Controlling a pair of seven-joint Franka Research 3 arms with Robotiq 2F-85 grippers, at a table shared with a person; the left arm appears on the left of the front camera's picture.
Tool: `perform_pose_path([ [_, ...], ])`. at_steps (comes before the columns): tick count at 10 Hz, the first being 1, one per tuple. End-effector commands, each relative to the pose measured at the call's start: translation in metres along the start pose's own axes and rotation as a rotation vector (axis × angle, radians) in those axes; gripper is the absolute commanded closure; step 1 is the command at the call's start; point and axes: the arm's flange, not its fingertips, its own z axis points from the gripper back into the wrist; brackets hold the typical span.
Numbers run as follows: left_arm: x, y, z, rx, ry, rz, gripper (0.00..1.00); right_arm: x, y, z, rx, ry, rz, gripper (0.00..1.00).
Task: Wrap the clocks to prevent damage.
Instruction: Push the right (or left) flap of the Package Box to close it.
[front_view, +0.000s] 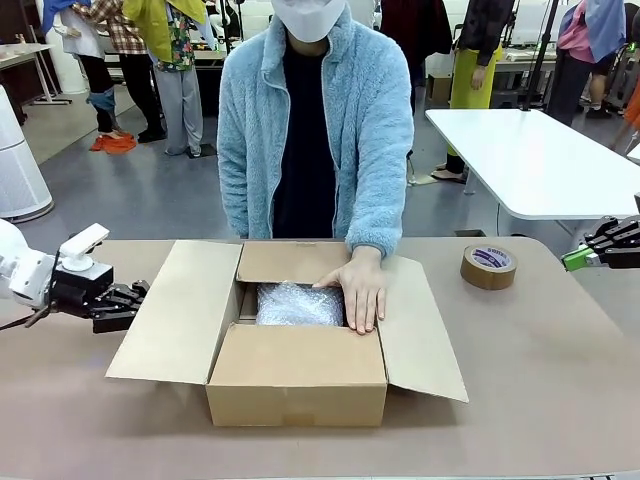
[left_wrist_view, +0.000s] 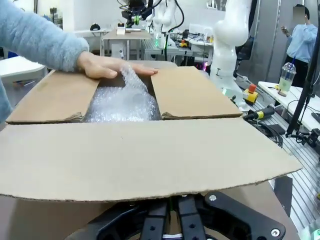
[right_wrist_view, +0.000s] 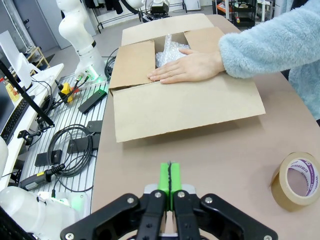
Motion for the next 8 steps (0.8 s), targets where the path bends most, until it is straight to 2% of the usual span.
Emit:
perform_pose_path([
  [1, 0.003, 0.003, 0.0, -0.002, -0.1, -0.057, 1.0, 0.0, 0.001, 0.0, 0.005, -0.013, 0.001, 0.99],
  [4, 0.027, 0.019, -0.026, -0.02, -0.174, -0.14, 1.0, 0.0, 0.001, 0.0, 0.005, -0.013, 0.001, 0.99],
  [8, 0.049, 0.042, -0.075, -0.05, -0.143, -0.191, 1.0, 0.0, 0.001, 0.0, 0.005, -0.013, 0.001, 0.99],
])
